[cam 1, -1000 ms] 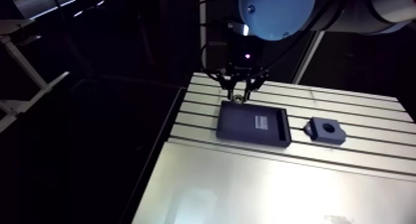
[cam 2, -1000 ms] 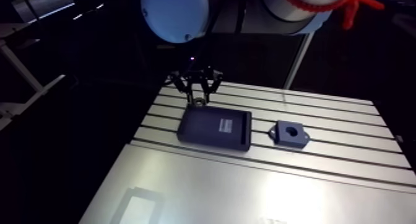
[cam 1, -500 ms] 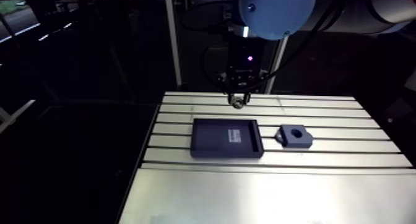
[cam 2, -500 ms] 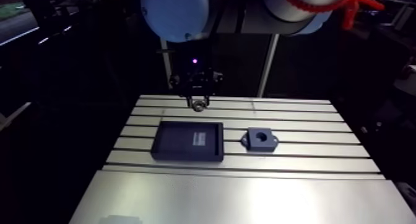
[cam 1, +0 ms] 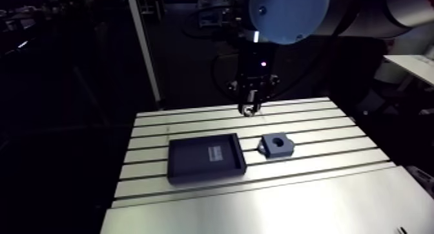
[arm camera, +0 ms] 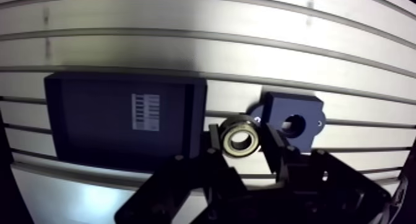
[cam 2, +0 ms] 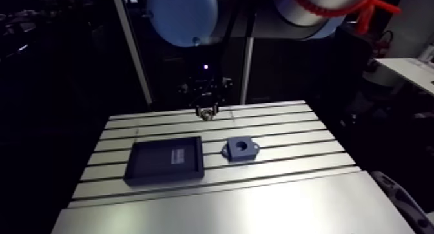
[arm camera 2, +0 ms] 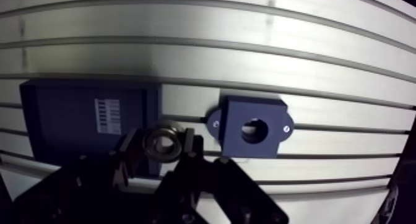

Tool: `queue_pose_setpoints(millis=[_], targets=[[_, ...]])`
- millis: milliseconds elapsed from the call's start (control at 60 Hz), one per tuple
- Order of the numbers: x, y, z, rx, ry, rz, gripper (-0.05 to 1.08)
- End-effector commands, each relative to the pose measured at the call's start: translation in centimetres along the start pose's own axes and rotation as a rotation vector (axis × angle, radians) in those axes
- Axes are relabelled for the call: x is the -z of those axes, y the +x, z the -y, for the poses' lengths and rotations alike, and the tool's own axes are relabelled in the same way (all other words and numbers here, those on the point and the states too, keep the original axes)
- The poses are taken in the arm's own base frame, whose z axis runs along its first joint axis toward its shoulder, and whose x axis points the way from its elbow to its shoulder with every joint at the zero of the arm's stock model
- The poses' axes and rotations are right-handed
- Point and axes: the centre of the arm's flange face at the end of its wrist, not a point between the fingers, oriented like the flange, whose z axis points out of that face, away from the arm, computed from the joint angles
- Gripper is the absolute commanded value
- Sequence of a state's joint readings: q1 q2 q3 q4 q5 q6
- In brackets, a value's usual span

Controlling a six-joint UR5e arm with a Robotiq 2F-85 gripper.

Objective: Pick up the bearing and press it into the housing until flush.

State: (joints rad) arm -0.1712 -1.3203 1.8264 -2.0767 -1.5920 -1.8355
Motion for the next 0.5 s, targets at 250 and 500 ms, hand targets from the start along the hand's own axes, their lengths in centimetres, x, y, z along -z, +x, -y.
queue_pose_setpoints(millis=[250, 500], targets=[[-0.4, -0.8, -4.3, -0.017, 0.001, 0.017, 0.62], [-1.0, -1.2, -5.4, -0.022, -0.001, 0.026, 0.62]])
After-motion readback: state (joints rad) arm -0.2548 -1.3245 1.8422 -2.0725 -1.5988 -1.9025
